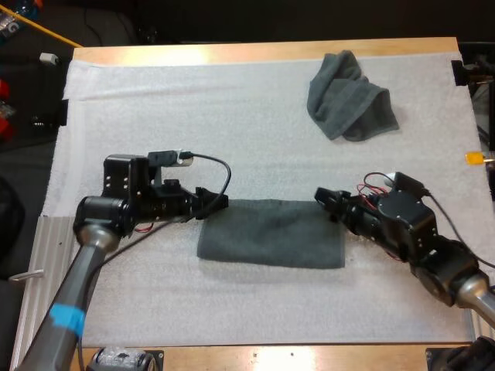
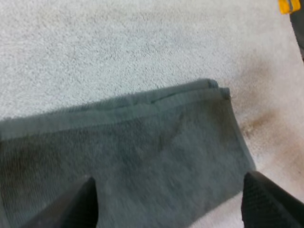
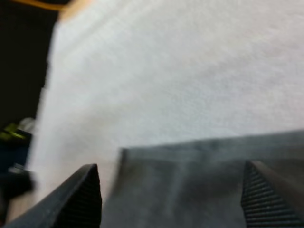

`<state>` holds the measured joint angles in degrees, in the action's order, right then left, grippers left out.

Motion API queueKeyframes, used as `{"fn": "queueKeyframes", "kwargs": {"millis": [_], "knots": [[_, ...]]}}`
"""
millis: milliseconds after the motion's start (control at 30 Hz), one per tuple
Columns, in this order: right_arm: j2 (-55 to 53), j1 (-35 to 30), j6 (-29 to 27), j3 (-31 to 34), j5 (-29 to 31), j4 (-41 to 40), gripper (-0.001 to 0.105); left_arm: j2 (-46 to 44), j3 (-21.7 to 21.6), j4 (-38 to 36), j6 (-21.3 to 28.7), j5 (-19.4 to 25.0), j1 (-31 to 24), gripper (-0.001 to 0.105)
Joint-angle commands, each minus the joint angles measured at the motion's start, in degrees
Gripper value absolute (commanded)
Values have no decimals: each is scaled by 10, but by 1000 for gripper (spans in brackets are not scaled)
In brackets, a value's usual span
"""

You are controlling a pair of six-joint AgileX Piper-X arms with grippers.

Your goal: Pick towel from pile, fold and stack

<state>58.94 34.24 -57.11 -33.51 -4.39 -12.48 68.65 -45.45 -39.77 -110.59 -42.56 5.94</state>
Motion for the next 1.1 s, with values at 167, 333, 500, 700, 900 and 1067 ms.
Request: {"fn": "queueKeyframes", "kwargs": {"millis": [167, 333, 500, 700, 900, 1067], "knots": [[-59, -3, -88, -44, 13, -194, 62, -95, -4, -67, 13, 27, -1, 62], [-99, -3, -117, -65, 18, -278, 62, -181, -4, -120, 16, 62, -1, 62], [-134, -3, -117, -67, 17, -319, 62, -255, -4, -173, 16, 74, -1, 62], [-171, -3, -117, -67, 13, -383, 62, -336, -4, -243, 16, 74, -1, 62], [-211, -3, -117, -67, 7, -444, 62, -408, -4, -313, 19, 75, -1, 62], [-241, -3, -117, -67, 7, -479, 62, -458, -4, -367, 31, 87, -1, 62]]}}
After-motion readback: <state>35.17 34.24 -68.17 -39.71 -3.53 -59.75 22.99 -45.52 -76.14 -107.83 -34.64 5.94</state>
